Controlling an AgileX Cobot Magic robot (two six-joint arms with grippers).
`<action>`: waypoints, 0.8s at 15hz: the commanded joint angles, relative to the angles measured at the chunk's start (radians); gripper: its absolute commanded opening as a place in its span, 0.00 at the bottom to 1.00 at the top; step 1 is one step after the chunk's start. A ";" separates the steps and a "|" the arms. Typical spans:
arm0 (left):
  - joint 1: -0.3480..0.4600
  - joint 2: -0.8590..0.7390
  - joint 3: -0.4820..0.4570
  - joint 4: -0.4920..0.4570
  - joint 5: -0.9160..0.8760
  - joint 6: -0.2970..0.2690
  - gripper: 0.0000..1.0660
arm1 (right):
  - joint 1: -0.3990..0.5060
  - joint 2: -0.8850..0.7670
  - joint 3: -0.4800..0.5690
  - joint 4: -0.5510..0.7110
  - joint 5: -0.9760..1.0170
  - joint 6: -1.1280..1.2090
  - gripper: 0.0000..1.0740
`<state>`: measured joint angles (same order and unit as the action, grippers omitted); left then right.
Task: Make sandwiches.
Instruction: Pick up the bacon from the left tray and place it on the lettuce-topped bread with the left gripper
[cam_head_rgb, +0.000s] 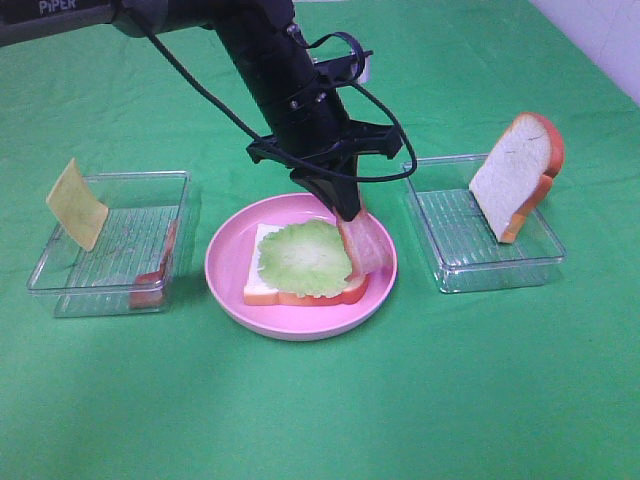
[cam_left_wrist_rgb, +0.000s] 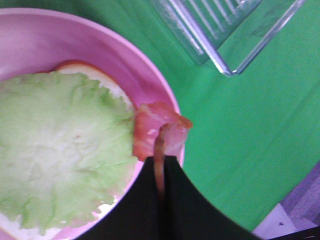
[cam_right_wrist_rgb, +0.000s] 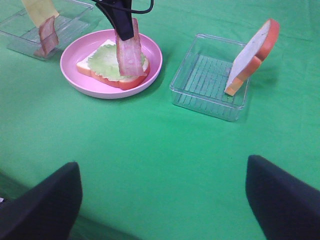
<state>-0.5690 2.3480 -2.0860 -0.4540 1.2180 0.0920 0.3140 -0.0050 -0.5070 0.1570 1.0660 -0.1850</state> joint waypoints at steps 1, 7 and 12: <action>0.004 0.000 0.008 0.104 0.059 -0.026 0.00 | 0.001 -0.015 0.003 -0.001 0.003 -0.013 0.79; 0.004 0.000 0.008 0.261 0.010 -0.135 0.00 | 0.001 -0.015 0.003 -0.001 0.003 -0.013 0.79; 0.004 0.000 0.008 0.291 -0.031 -0.161 0.00 | 0.001 -0.015 0.003 -0.001 0.003 -0.013 0.79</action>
<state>-0.5690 2.3480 -2.0860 -0.1660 1.1940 -0.0620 0.3140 -0.0050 -0.5070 0.1570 1.0660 -0.1850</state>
